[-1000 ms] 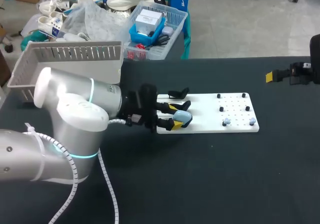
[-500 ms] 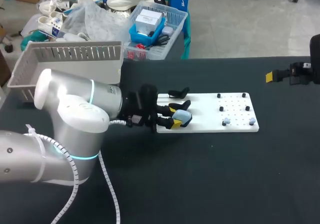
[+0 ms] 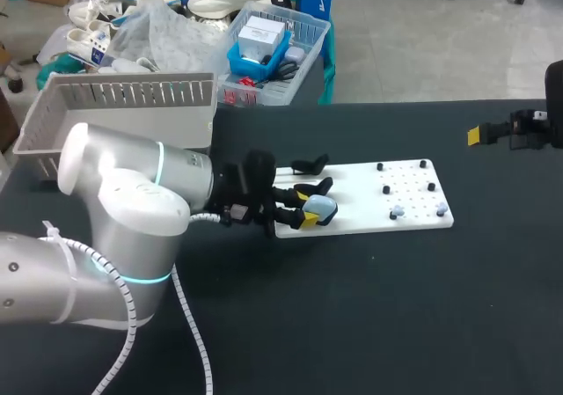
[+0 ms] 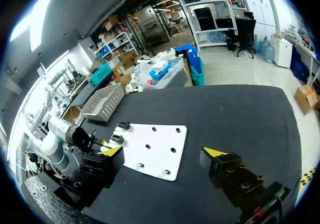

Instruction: Pick up each earbud case from the left stands, insert the matching earbuds, close the lid, and place the case in the box.

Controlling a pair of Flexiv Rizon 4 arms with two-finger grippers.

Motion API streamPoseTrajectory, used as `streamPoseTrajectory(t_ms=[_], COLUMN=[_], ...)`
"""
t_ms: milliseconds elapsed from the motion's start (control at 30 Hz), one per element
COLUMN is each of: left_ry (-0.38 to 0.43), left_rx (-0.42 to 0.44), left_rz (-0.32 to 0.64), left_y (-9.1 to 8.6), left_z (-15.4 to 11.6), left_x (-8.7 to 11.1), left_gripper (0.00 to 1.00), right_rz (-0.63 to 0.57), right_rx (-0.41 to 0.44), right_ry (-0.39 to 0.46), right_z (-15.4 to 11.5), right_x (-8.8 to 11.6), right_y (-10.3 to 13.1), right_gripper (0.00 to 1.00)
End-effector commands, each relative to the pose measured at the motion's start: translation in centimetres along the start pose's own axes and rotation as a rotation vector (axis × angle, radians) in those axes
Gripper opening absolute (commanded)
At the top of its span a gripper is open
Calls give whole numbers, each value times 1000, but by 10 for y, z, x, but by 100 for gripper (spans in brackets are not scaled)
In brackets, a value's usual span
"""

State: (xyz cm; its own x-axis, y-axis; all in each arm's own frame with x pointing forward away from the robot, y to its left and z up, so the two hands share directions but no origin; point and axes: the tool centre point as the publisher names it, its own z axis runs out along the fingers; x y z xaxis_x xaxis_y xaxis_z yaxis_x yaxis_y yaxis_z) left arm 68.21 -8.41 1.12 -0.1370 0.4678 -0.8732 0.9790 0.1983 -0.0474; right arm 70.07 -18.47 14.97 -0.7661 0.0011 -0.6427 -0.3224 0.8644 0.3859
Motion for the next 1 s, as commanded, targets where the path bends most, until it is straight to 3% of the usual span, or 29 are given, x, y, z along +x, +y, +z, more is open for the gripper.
streamPoseTrajectory(t_ms=[33, 167, 200, 233, 333, 667, 700, 733, 800, 1000], left_ry=[2, 3, 4, 5, 4, 4, 5, 5, 7, 9], left_rx=[-2, -6, -6, -6, -9, -12, -11, -11, -11, -13], left_rz=[0, 1, 2, 3, 2, -5, -5, -5, -5, -4], left_y=[0, 2, 2, 2, 3, 3, 3, 2, 2, 2], left_z=[0, 1, 1, 2, 1, 0, 0, 0, 0, 0], left_x=[1, 0, -1, -1, -3, -4, -3, -3, -3, -2], left_gripper=[0, 0, 24, 37, 48, 44, 39, 21, 0, 0], right_rz=[-1, -1, -1, -1, -1, -1, -1, -1, -1, -1], right_rx=[-1, -1, -1, -1, -1, -1, -1, -1, -1, -1], right_ry=[0, 0, 0, 0, 0, 0, 0, 0, 0, 0], right_z=[0, 0, 0, 0, 0, 0, 0, 0, 0, 0], right_x=[0, 0, 0, 0, 0, 0, 0, 0, 0, 0], right_y=[-1, -1, -1, -1, -1, -1, -1, -1, -1, -1], right_gripper=[100, 100, 100, 100, 100, 100, 100, 100, 100, 100])
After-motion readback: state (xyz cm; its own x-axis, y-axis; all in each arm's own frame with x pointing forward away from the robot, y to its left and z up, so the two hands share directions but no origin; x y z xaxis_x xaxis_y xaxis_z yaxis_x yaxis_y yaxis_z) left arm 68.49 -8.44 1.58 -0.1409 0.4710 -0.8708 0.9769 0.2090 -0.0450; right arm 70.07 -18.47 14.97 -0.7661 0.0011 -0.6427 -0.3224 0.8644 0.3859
